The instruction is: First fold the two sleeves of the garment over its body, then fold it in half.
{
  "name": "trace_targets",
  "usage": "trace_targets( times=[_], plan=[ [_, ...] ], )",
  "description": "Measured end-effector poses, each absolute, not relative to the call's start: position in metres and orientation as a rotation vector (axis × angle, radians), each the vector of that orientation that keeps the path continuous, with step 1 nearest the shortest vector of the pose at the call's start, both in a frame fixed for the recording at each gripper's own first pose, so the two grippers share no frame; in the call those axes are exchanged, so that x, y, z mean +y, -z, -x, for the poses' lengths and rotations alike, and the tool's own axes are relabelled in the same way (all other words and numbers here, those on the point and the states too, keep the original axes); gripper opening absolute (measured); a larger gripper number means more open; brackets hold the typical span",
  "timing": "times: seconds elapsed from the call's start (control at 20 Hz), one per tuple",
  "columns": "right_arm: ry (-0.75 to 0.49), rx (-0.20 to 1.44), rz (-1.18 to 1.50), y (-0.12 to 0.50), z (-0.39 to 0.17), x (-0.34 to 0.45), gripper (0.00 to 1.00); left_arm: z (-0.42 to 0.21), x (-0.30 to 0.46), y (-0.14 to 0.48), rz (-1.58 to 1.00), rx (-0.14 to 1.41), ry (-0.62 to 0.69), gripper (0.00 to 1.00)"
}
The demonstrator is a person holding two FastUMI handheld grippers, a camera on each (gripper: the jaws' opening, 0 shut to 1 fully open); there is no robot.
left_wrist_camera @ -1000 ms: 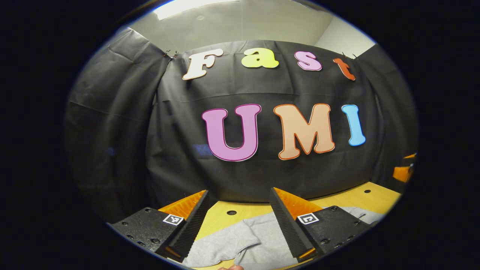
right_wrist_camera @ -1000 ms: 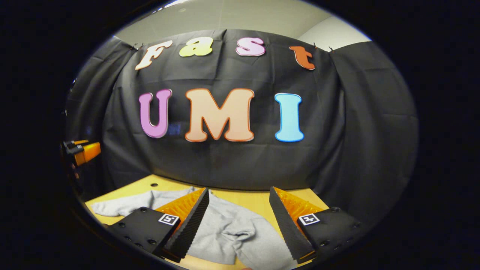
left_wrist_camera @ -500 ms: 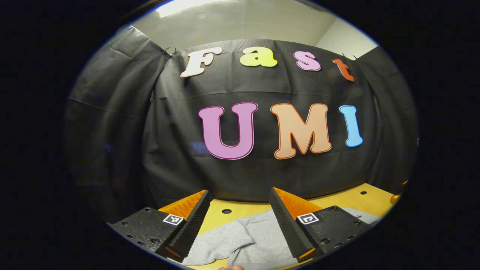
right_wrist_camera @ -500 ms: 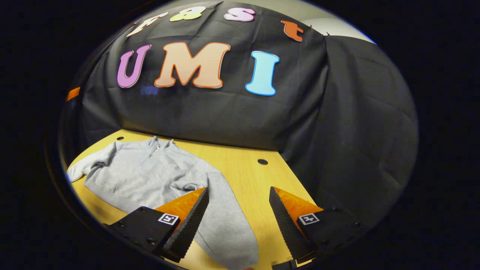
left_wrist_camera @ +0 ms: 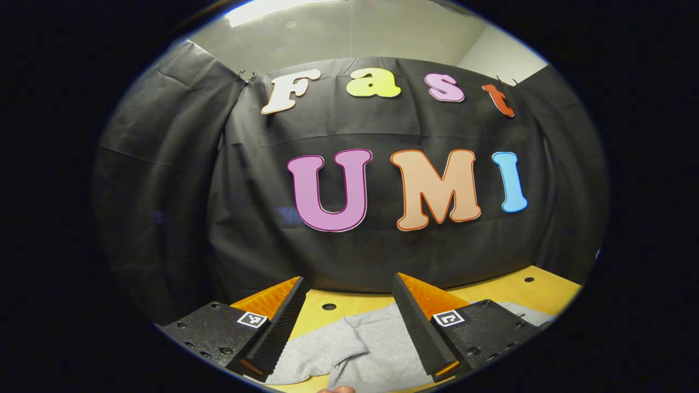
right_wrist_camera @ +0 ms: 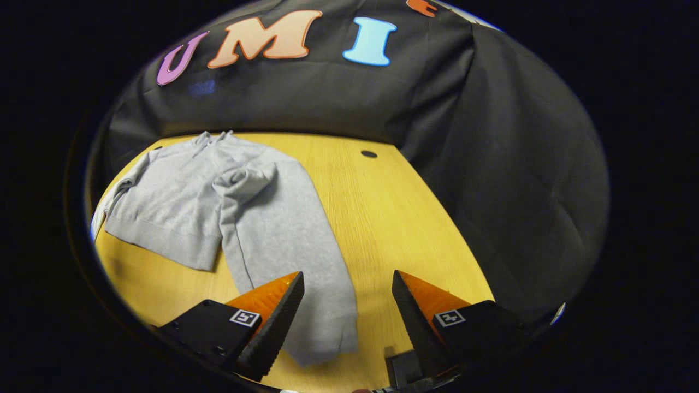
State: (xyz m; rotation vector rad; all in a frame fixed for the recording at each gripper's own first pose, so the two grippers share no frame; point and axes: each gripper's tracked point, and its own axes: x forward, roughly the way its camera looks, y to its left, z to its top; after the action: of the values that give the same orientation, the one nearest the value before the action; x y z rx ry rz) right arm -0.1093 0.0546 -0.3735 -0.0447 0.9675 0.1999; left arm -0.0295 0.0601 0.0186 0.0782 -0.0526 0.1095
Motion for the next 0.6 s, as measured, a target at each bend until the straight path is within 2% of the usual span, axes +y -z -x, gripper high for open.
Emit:
trace_targets(
  times=[0.2, 0.4, 0.55, 0.6],
  plan=[
    [-0.199, 1.068, 0.021, 0.396, 0.132, 0.045, 1.00, 0.029, 0.054, -0.016, -0.081, -0.045, -0.114, 0.94],
    [-0.251, 1.148, -0.053, 0.403, 0.146, 0.056, 0.98, 0.027, 0.041, -0.012, -0.073, -0.034, -0.117, 0.94],
    [-0.299, 1.190, -0.072, 0.406, 0.149, 0.067, 0.67, 0.028, 0.030, -0.007, -0.073, -0.023, -0.122, 0.94],
    [-0.315, 1.202, -0.065, 0.408, 0.150, 0.069, 0.62, 0.028, 0.026, -0.006, -0.075, -0.021, -0.128, 0.94]
  ],
)
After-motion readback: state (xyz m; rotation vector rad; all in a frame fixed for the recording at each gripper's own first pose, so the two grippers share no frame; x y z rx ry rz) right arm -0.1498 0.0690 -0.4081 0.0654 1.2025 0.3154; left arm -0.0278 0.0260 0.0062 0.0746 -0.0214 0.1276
